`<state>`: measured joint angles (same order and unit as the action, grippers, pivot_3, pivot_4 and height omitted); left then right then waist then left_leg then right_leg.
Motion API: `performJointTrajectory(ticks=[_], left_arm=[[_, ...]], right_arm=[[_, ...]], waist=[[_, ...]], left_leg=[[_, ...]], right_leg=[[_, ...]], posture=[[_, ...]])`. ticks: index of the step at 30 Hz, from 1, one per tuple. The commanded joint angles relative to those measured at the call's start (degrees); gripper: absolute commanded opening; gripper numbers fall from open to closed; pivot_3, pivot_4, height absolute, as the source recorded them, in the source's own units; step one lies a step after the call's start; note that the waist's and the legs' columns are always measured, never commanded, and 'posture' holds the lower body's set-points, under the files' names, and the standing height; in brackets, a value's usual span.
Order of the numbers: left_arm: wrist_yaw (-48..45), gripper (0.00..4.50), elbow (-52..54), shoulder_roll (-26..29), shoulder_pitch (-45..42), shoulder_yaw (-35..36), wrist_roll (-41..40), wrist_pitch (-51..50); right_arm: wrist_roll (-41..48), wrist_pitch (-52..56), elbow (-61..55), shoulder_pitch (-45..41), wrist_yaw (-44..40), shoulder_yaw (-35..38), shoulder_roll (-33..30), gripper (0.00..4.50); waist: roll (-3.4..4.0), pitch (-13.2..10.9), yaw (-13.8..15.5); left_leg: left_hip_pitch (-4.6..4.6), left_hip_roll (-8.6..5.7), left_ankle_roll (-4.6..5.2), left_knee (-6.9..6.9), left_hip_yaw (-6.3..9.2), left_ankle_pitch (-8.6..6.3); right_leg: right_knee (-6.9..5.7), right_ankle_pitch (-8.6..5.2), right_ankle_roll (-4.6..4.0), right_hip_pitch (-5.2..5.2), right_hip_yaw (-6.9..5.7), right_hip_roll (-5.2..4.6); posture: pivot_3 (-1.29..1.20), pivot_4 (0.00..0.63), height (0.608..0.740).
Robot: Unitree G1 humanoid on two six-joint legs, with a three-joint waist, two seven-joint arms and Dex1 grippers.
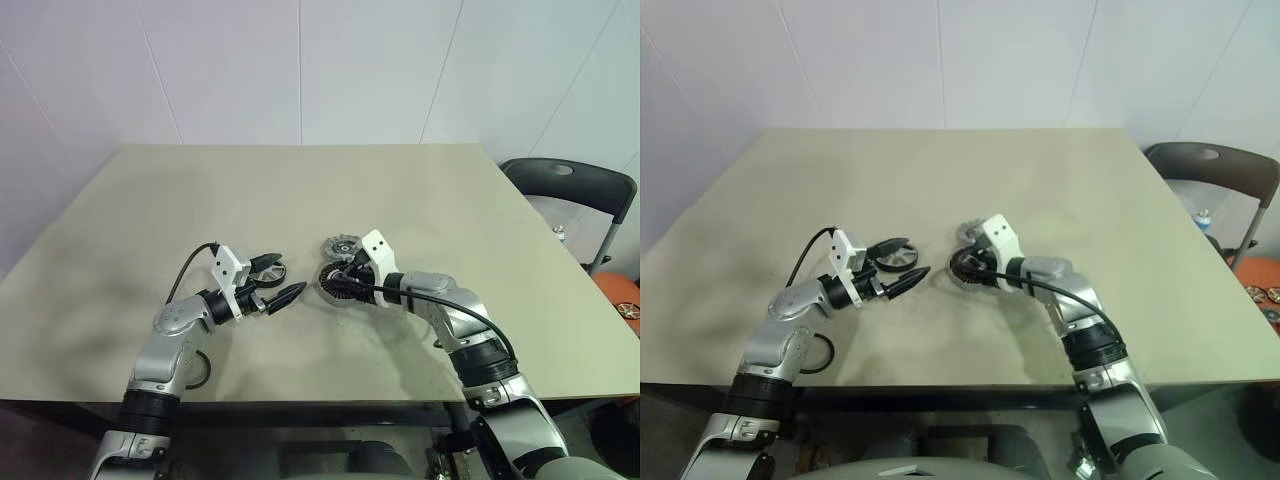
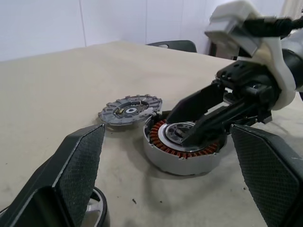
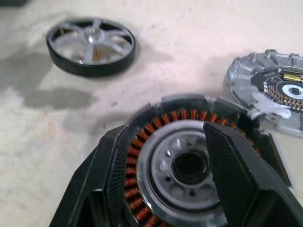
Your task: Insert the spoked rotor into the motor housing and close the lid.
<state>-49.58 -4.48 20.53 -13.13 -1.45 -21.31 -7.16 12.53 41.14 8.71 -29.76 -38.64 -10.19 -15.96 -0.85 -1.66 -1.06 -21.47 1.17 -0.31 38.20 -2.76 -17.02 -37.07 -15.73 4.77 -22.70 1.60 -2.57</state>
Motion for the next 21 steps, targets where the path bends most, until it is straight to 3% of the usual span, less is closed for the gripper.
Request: performJointTrajectory(ticks=[1, 7, 11, 16, 21], left_arm=[[0.1, 4.5, 0.5, -0.1, -0.9, 0.2, 0.3, 0.8], [0.2, 4.5, 0.7, -0.3, -0.6, 0.1, 0.4, 0.7], [0.2, 4.5, 0.8, -0.7, -0.6, -0.1, 0.6, 0.6], [0.1, 4.5, 0.9, -0.7, -0.6, 0.0, 0.7, 0.5], [0.1, 4.5, 0.3, -0.6, -0.9, 0.2, 0.9, 0.6]], right_arm=[[0.7, -0.8, -0.5, -1.7, 0.4, 1.5, 0.3, 2.63], [-1.2, -4.0, 2.8, -3.1, 4.3, 2.3, 0.8, 2.63], [-3.8, -6.1, 4.5, -3.0, 4.5, 0.1, -0.4, 1.83], [-5.9, -6.8, 4.8, -1.4, 2.0, -3.1, -1.8, 0.13], [-5.8, -6.6, 4.6, -0.7, 1.2, -3.6, -1.2, 0.06]], waist=[[0.0, 0.0, 0.0], [0.0, 0.0, 0.0], [0.0, 0.0, -0.1], [0.0, 0.0, -0.1], [-0.01, 0.0, 0.0]], left_leg=[[0.0, 0.0, 0.0, 0.0, 0.0, 0.0], [0.0, 0.0, 0.0, 0.0, 0.0, 0.0], [0.0, 0.0, 0.0, 0.0, 0.0, 0.0], [0.01, 0.0, 0.0, -0.01, -0.01, 0.0], [0.04, 0.0, 0.0, 0.0, 0.0, 0.0]], right_leg=[[0.0, 0.0, 0.0, 0.0, 0.0, 0.0], [0.0, 0.0, 0.0, 0.0, 0.0, 0.0], [0.0, 0.0, 0.0, -0.01, 0.0, 0.0], [0.0, 0.0, 0.0, 0.01, 0.01, 0.0], [0.0, 0.0, 0.0, 0.03, 0.0, 0.0]], posture=[[0.0, 0.0, 0.74], [0.0, 0.0, 0.74], [0.0, 0.0, 0.74], [0.0, 0.0, 0.74], [0.0, 0.0, 0.74]])
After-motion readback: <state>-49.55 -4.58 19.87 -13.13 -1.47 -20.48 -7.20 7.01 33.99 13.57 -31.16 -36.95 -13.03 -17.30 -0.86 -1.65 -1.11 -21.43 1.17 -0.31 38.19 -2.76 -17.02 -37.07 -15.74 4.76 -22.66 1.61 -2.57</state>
